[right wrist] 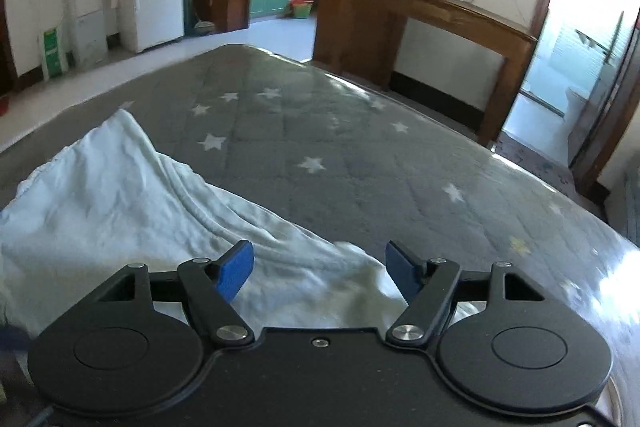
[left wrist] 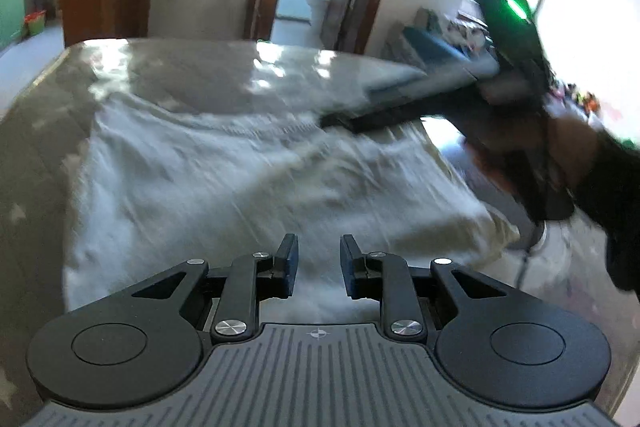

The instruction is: Fold clothes

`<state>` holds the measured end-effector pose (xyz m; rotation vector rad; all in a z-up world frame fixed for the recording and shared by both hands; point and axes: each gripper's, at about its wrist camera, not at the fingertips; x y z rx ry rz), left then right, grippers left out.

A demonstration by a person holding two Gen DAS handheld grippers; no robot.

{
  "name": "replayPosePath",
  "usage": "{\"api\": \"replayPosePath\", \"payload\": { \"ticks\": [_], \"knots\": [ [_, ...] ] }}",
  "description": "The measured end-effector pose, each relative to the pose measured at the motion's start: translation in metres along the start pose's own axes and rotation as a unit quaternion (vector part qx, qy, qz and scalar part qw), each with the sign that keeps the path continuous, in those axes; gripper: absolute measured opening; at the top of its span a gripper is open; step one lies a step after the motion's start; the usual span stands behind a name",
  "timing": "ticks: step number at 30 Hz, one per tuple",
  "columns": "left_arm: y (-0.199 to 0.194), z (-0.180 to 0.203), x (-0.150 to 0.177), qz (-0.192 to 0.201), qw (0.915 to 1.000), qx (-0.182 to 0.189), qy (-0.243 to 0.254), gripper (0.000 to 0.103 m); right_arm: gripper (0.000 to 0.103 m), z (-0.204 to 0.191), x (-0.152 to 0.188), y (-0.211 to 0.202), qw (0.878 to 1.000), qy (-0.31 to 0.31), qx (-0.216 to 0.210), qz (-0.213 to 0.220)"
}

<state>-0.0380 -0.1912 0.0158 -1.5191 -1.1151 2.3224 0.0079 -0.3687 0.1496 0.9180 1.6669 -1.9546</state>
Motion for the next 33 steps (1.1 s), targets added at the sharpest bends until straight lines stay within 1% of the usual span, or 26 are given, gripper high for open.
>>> {"api": "replayPosePath", "payload": {
  "ticks": [2, 4, 6, 8, 9, 10, 12, 13, 15, 19, 21, 24, 26, 28, 30, 33],
  "knots": [
    [0.000, -0.017, -0.015, 0.019, 0.9993, -0.016, -0.027, 0.024, 0.075, 0.008, 0.004, -0.005, 1.000, 0.017, -0.002, 0.002],
    [0.004, -0.035, -0.028, 0.032, 0.9974, -0.021, -0.062, 0.024, 0.075, 0.019, 0.011, -0.007, 0.999, 0.039, -0.008, 0.003],
    [0.010, -0.056, -0.042, 0.044, 0.9935, -0.037, -0.098, 0.024, 0.075, 0.027, 0.020, -0.010, 0.998, 0.058, -0.016, 0.002],
    [0.014, -0.068, -0.048, 0.050, 0.9910, -0.044, -0.116, 0.024, 0.075, 0.031, 0.026, -0.010, 0.998, 0.067, -0.020, 0.000],
    [0.019, -0.082, -0.054, 0.052, 0.9877, -0.047, -0.140, 0.024, 0.075, 0.032, 0.028, -0.009, 0.997, 0.070, -0.020, -0.002],
    [0.021, -0.088, -0.056, 0.052, 0.9861, -0.049, -0.150, 0.024, 0.075, 0.035, 0.031, -0.006, 0.997, 0.075, -0.017, -0.006],
    [0.029, -0.103, -0.060, 0.043, 0.9814, -0.068, -0.174, 0.023, 0.075, 0.040, 0.034, -0.005, 0.996, 0.083, -0.014, -0.011],
    [0.031, -0.106, -0.060, 0.040, 0.9806, -0.070, -0.179, 0.023, 0.075, 0.043, 0.036, -0.005, 0.996, 0.088, -0.014, -0.010],
    [0.038, -0.115, -0.059, 0.026, 0.9788, -0.072, -0.190, 0.023, 0.075, 0.043, 0.034, -0.010, 0.996, 0.085, -0.014, 0.003],
    [0.047, -0.116, -0.056, 0.023, 0.9776, -0.075, -0.195, 0.023, 0.075, 0.040, 0.026, -0.019, 0.996, 0.085, -0.021, 0.033],
    [0.049, -0.114, -0.056, 0.021, 0.9780, -0.080, -0.192, 0.023, 0.075, 0.039, 0.025, -0.015, 0.995, 0.088, -0.028, 0.030],
    [0.052, -0.110, -0.057, 0.016, 0.9795, -0.090, -0.180, 0.024, 0.075, 0.037, 0.025, 0.000, 0.996, 0.082, -0.026, 0.009],
    [0.051, -0.108, -0.059, 0.013, 0.9794, -0.093, -0.179, 0.026, 0.075, 0.034, 0.027, 0.000, 0.997, 0.080, -0.020, 0.008],
    [0.050, -0.106, -0.061, 0.014, 0.9794, -0.097, -0.176, 0.029, 0.075, 0.033, 0.026, -0.006, 0.996, 0.083, -0.020, 0.013],
    [0.046, -0.099, -0.062, 0.018, 0.9811, -0.105, -0.162, 0.032, 0.075, 0.032, 0.027, -0.014, 0.997, 0.076, -0.019, 0.013],
    [0.038, -0.085, -0.061, 0.021, 0.9829, -0.116, -0.141, 0.033, 0.075, 0.028, 0.031, -0.026, 0.998, 0.067, -0.012, 0.010]
  ]
}}
Point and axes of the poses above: each gripper's, at about its wrist camera, not at the fingertips, and y roughly the way its jaws point, z to its right, x to its underside, and after that the axes turned 3 degrees about -z, right-handed
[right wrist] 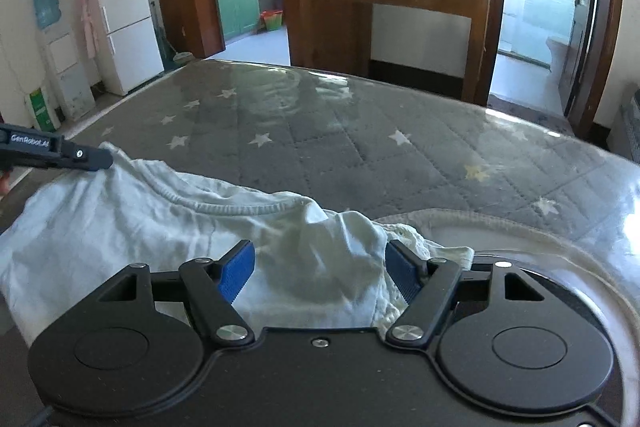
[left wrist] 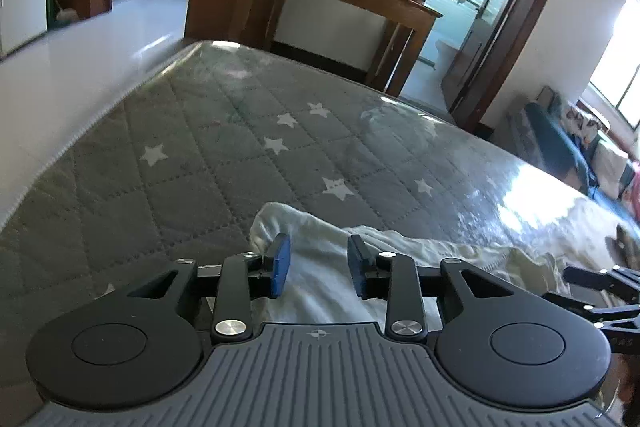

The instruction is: Fold clothes

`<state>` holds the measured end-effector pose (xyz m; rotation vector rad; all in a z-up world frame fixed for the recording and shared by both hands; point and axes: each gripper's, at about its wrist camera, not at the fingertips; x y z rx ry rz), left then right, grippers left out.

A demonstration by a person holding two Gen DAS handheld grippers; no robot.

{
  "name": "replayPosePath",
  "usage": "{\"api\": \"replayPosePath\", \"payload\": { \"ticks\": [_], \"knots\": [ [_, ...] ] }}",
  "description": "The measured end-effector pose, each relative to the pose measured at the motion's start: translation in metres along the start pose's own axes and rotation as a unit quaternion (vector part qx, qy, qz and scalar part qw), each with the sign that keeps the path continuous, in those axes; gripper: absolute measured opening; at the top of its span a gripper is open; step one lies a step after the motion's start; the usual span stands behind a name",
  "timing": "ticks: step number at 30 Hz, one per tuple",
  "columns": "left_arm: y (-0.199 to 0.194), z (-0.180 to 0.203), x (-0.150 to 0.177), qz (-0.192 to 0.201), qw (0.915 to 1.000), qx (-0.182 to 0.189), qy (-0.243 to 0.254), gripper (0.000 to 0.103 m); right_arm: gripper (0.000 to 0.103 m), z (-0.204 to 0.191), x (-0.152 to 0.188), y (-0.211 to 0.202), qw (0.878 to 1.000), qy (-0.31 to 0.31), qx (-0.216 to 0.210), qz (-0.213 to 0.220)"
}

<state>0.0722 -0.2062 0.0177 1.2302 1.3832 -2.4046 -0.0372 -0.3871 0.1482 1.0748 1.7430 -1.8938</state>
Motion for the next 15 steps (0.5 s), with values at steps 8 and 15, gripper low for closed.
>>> {"api": "replayPosePath", "payload": {
  "ticks": [8, 15],
  "knots": [
    [-0.038, 0.019, 0.020, 0.016, 0.9992, -0.017, 0.032, 0.038, 0.075, -0.020, 0.017, -0.031, 1.000, -0.015, 0.017, -0.005],
    [-0.073, 0.027, 0.051, 0.020, 0.9985, -0.026, 0.044, 0.040, 0.076, -0.042, 0.041, -0.056, 1.000, -0.015, 0.022, -0.006]
  ]
}}
Point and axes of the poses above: each gripper's, at about its wrist camera, not at the fingertips, and y roughly the way its jaws point, z to its right, x to its underside, and after that the axes turned 3 degrees about -z, right-handed
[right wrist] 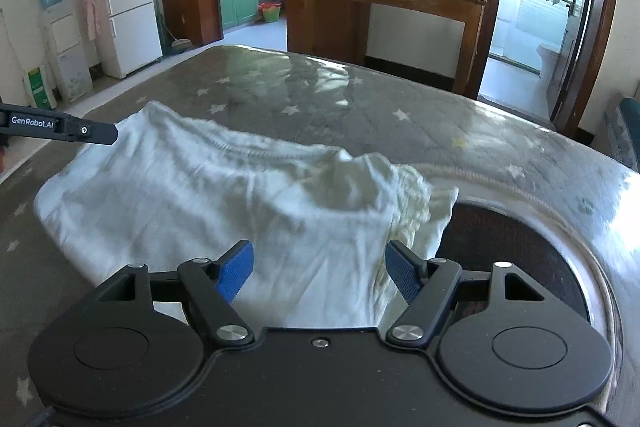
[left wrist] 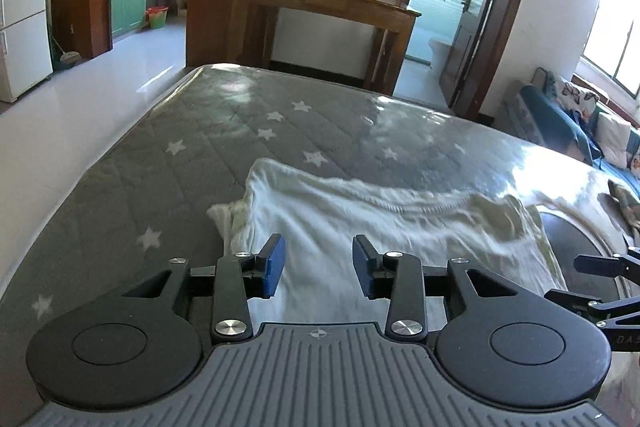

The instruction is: Fold clothes

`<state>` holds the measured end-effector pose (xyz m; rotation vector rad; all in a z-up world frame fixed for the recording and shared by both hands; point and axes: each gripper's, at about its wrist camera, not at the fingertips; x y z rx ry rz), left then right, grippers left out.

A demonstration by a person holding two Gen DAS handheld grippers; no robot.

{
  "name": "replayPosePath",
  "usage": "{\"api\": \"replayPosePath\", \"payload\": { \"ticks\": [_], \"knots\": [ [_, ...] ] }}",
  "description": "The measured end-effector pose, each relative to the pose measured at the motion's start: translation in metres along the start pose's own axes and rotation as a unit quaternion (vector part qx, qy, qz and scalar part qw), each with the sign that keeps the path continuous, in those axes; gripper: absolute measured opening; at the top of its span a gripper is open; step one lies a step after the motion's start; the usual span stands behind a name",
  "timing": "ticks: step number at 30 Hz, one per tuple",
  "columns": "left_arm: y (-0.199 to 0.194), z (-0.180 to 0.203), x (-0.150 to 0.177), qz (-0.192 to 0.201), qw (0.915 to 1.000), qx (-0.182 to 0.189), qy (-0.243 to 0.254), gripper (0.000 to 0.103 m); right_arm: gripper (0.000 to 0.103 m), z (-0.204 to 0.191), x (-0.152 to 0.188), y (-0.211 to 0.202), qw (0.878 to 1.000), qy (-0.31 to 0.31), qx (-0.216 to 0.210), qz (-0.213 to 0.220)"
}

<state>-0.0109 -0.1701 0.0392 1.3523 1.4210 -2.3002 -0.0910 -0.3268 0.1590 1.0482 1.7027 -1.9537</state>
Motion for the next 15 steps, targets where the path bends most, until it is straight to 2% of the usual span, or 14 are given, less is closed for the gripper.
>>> {"api": "replayPosePath", "payload": {
  "ticks": [6, 15],
  "knots": [
    [-0.024, 0.011, 0.026, -0.001, 0.9997, -0.017, 0.019, 0.043, 0.076, -0.015, 0.017, -0.014, 1.000, 0.012, 0.002, -0.001],
    [-0.053, 0.019, 0.061, 0.001, 0.9995, -0.026, 0.016, 0.049, 0.079, -0.034, 0.048, -0.032, 1.000, 0.021, 0.007, -0.005]
  ]
}}
Point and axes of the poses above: each gripper's, at about its wrist camera, not at the fingertips, and y roughly the way its jaws point, z to its right, x to its underside, and after that the axes turned 3 degrees about -z, right-handed
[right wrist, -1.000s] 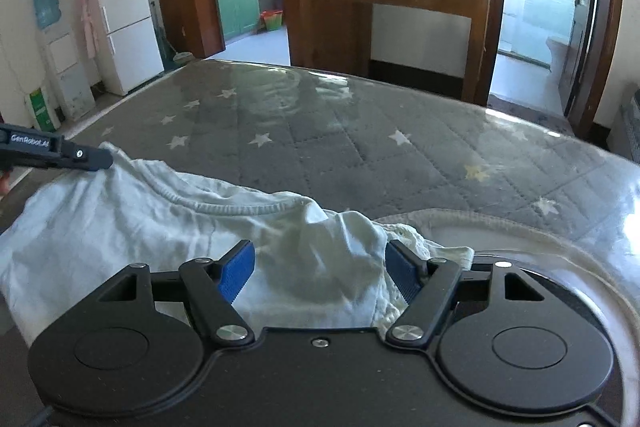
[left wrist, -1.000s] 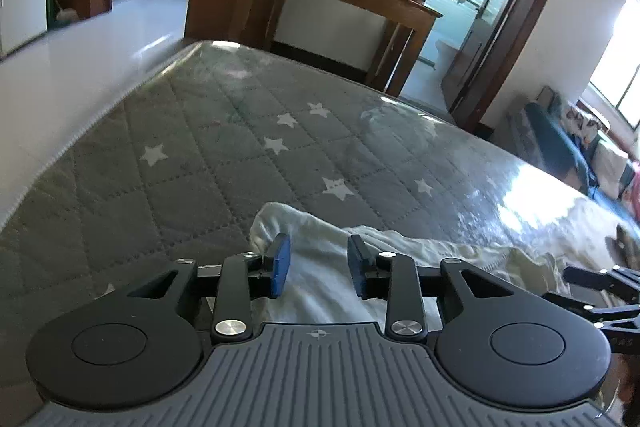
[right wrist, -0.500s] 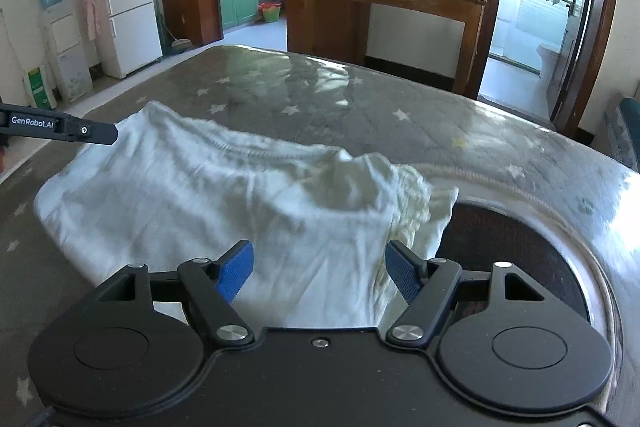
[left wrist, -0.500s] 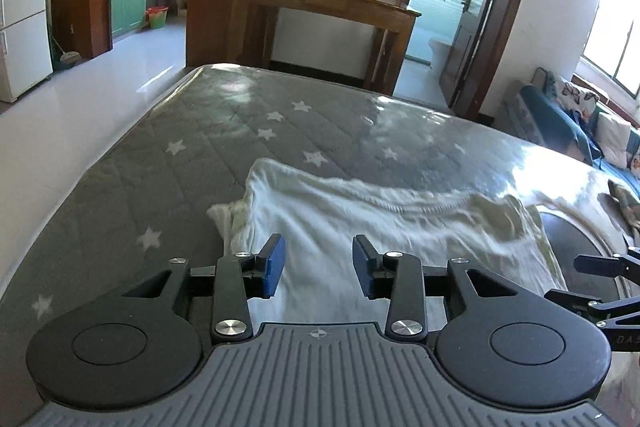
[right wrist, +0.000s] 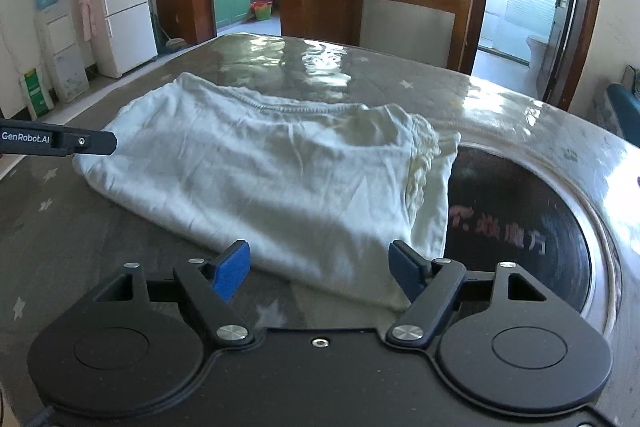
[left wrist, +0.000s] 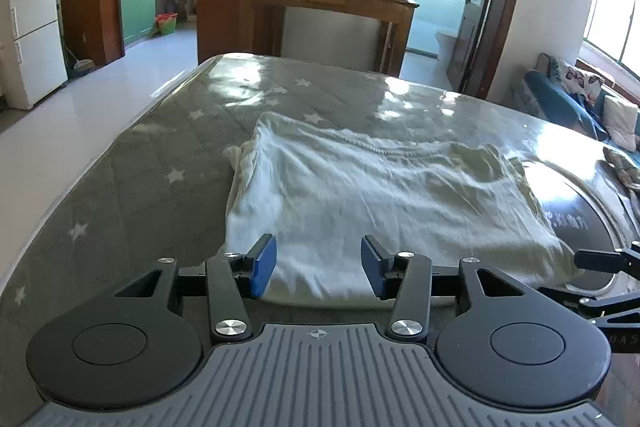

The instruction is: Fold clothes

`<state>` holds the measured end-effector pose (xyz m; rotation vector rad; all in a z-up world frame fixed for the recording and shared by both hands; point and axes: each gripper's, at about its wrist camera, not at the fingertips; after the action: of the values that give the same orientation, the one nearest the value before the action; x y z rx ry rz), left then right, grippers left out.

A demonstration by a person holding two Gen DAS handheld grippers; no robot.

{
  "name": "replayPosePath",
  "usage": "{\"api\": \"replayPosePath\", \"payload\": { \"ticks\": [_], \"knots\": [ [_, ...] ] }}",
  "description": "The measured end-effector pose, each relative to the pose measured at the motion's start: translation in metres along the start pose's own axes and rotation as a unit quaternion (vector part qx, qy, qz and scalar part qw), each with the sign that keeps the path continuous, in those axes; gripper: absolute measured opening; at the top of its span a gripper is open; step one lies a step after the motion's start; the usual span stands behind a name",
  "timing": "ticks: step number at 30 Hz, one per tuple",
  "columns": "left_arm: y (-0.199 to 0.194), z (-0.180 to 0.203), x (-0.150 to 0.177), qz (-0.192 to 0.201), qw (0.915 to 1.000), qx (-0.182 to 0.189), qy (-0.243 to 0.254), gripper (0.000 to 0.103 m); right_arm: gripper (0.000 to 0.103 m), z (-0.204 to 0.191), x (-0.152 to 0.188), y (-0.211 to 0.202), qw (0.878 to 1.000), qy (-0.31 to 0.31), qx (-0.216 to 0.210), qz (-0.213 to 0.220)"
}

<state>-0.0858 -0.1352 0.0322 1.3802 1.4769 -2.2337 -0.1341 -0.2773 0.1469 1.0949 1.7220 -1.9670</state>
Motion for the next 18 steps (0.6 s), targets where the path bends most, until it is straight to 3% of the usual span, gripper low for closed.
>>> {"api": "replayPosePath", "payload": {
  "ticks": [14, 18],
  "knots": [
    [-0.027, 0.013, 0.047, 0.011, 0.9998, -0.017, 0.007, 0.054, 0.089, -0.015, 0.042, -0.017, 1.000, 0.025, 0.016, -0.007],
    [-0.028, 0.013, 0.054, 0.005, 0.9998, -0.019, 0.006, 0.054, 0.098, -0.015, 0.051, -0.015, 0.999, 0.032, 0.019, -0.012]
  ]
}}
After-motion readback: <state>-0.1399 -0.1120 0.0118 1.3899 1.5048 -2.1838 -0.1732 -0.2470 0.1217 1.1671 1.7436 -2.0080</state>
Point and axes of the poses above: each gripper's, at about its wrist camera, not at the fingertips, and y roughly the way its jaws point, z to its right, x to its underside, and after that the axes turned 3 degrees about -z, right-handed
